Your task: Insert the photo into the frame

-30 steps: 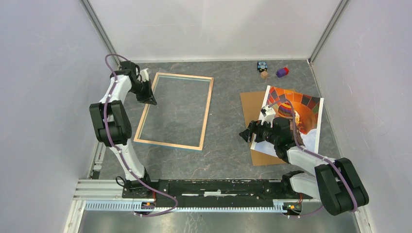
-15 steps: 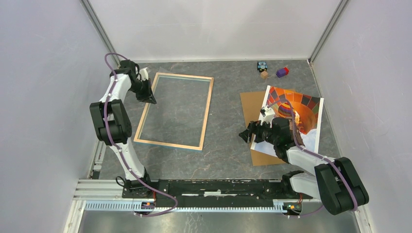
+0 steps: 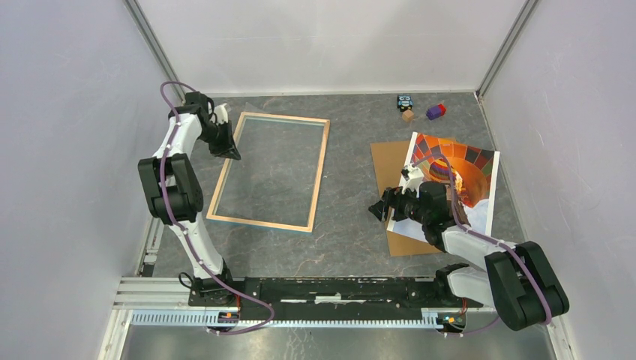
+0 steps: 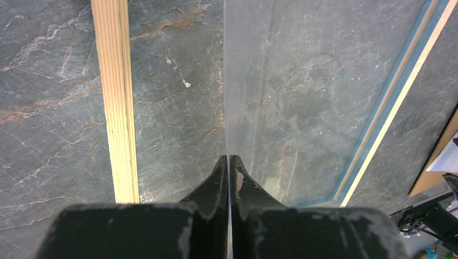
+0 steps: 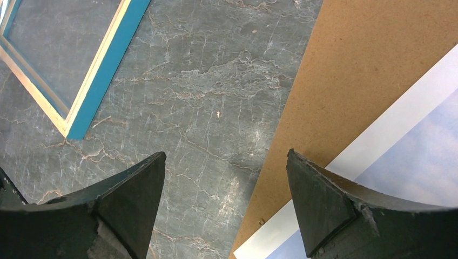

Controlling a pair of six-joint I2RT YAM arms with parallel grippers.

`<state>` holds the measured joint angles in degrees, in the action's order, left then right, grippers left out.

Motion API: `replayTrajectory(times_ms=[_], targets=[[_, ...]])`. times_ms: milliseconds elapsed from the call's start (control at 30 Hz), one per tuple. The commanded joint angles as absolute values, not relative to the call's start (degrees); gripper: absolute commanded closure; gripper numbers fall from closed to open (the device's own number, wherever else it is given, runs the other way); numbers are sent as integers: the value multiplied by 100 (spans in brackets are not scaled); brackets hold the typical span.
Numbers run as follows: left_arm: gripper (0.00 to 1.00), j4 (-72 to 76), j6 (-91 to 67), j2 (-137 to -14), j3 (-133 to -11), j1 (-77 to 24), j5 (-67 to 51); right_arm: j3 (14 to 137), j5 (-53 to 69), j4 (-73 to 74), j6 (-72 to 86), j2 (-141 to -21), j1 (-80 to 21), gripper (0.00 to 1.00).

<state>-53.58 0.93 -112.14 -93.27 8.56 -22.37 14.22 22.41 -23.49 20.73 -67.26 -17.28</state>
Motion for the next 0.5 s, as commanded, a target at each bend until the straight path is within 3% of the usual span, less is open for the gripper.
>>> replayTrajectory(times_ms=[0,467], targets=[[98,-5253,324,-11281,-9588,920,-1994,1467,2252,-2646,2020,-6740,-1781,12],[98,-5310,308,-11310,-9581,955,-2098,1472,2238,-2630,2009,-6750,-1797,12]])
